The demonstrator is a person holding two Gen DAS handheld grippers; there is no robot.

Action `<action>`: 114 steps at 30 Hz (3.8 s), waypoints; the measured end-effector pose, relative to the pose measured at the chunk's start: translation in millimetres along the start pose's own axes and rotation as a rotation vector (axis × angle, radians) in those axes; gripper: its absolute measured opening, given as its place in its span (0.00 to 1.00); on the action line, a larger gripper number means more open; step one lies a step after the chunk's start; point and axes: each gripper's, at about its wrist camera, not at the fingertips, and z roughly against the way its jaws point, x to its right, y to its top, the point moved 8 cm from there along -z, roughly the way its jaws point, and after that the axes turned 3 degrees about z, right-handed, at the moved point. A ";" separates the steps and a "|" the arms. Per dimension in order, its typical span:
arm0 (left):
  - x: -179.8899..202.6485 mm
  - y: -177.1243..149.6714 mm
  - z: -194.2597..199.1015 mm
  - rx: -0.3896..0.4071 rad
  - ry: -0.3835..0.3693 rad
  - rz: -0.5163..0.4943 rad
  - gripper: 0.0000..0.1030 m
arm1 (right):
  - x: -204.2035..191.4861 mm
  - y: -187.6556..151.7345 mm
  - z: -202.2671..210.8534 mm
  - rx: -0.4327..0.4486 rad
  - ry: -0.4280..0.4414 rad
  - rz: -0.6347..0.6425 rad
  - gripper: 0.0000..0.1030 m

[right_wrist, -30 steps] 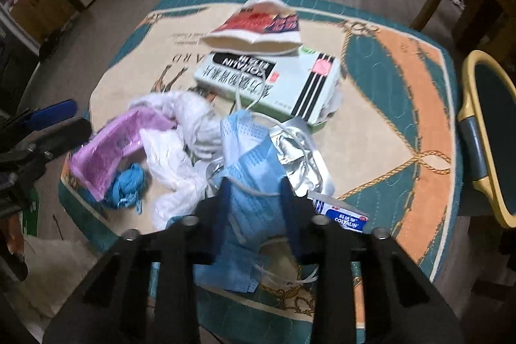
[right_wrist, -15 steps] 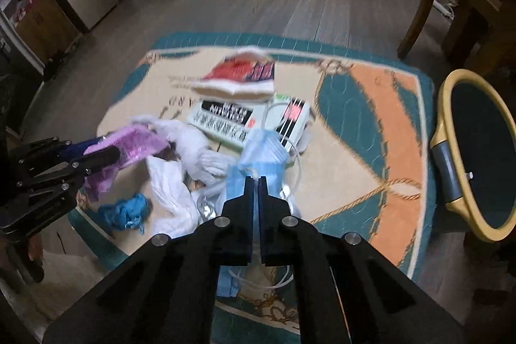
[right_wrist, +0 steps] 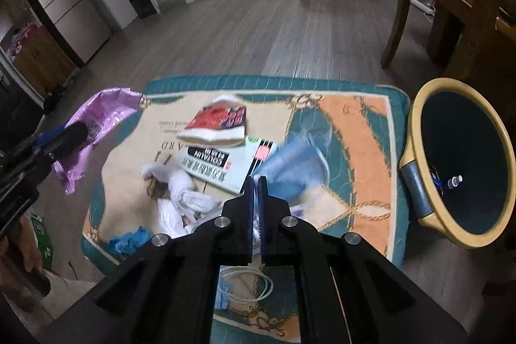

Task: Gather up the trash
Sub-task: 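Carry the blue face mask with right gripper toward the teal bin, then release the mask into the bin while left gripper drops a foil packet inside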

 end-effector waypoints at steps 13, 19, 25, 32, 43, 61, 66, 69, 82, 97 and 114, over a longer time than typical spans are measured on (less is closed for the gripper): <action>22.3 21.2 -7.1 0.035 -0.032 -0.034 0.23 | 24.6 54.6 74.9 0.193 0.093 -0.086 0.02; 34.5 17.7 -20.8 0.009 -0.032 -0.061 0.23 | 34.7 56.9 78.7 0.193 0.101 -0.112 0.02; 35.4 -7.4 -66.4 -0.107 -0.016 -0.051 0.23 | 34.7 51.4 77.2 0.173 0.103 -0.111 0.02; 32.8 -33.4 -100.2 -0.175 0.003 -0.039 0.65 | 34.9 43.8 76.1 0.158 0.094 -0.083 0.02; 92.5 -34.1 -104.6 -0.158 -0.126 -0.138 0.76 | 55.3 38.8 69.9 0.132 0.076 -0.138 0.02; 195.0 -60.5 -172.7 -0.298 -0.254 -0.240 0.67 | 137.5 0.2 51.2 0.033 -0.007 -0.266 0.02; 205.8 -54.0 -189.4 -0.315 -0.276 -0.209 0.41 | 150.2 -2.4 51.5 0.028 -0.014 -0.278 0.02; 211.1 -50.8 -189.6 -0.302 -0.284 -0.233 0.12 | 158.6 -2.9 55.1 0.038 -0.014 -0.293 0.02; 234.1 -1.5 -165.8 -0.191 -0.303 -0.254 0.12 | 215.1 31.5 137.5 0.233 -0.084 -0.345 0.02; 309.5 40.0 -191.9 -0.198 -0.390 -0.346 0.12 | 281.0 7.1 108.3 0.155 -0.119 -0.477 0.02; 288.2 43.0 -192.6 -0.175 -0.363 -0.257 0.32 | 282.2 8.2 113.3 0.207 -0.140 -0.495 0.41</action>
